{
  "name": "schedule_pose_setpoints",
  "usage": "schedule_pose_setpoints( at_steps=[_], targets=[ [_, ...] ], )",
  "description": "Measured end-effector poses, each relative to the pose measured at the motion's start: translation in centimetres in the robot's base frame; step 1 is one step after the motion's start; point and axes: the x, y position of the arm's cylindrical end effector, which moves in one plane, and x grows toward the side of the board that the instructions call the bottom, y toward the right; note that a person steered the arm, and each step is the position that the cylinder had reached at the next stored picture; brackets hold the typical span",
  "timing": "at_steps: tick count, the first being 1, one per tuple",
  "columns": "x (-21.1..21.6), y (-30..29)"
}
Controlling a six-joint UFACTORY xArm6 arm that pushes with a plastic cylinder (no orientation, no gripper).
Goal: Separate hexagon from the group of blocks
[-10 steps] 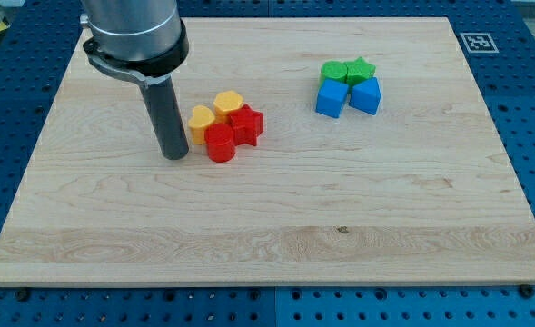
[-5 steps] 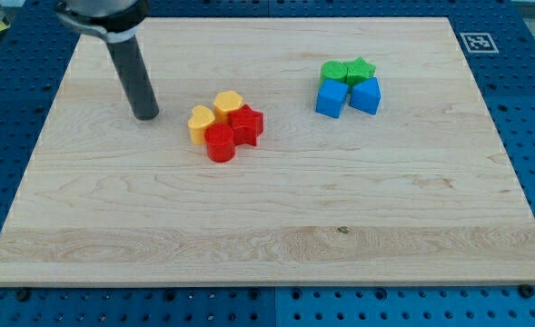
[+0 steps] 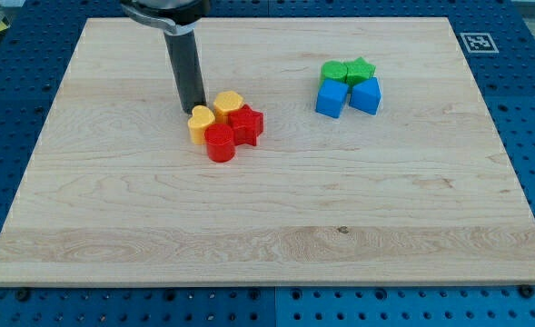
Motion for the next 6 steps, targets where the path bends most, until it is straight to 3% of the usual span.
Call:
schedule_pose_setpoints(
  at_steps=[6],
  targets=[
    [1.5,5.1]
  ],
)
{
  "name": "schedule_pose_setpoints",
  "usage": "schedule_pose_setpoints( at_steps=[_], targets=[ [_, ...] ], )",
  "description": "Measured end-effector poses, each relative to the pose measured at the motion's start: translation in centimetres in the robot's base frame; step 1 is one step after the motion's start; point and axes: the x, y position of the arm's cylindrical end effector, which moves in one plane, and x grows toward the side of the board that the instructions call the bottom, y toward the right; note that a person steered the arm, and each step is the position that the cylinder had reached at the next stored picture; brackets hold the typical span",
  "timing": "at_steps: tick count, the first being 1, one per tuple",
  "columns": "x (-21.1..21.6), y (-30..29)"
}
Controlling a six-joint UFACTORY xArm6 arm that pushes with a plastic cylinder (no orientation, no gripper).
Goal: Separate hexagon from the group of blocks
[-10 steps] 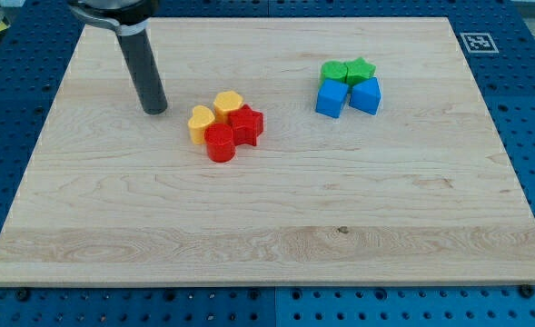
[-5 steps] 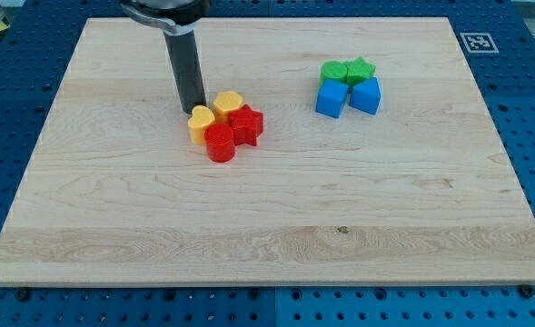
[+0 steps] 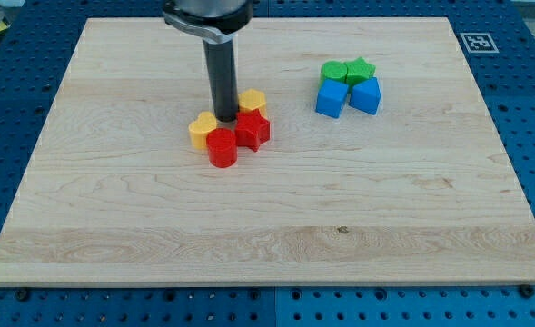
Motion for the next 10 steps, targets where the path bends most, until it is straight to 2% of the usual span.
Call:
schedule_pose_setpoints(
  at_steps=[6,9,10],
  targets=[
    [0.8,2.8],
    [-2.2,2.5],
    [-1.6,4.4]
  ],
)
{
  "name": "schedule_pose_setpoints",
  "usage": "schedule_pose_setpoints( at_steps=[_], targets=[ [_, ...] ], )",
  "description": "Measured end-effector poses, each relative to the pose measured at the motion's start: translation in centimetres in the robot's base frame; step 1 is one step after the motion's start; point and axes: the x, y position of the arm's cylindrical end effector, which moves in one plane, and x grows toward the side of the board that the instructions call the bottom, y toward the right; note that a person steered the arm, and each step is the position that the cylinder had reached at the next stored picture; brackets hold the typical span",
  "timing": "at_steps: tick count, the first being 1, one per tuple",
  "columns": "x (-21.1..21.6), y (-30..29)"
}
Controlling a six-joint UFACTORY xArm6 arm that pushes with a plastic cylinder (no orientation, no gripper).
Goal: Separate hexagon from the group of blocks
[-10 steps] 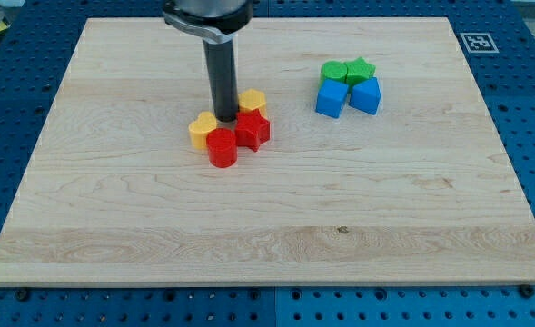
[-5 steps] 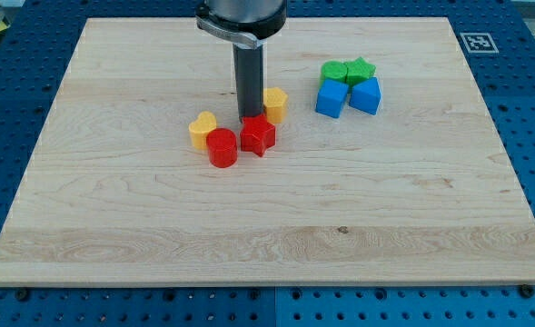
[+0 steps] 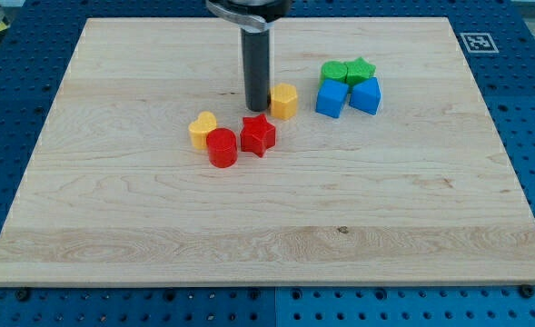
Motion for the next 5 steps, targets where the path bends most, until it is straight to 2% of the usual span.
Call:
schedule_pose_setpoints(
  at_steps=[5],
  targets=[
    [0.5,1.7]
  ],
)
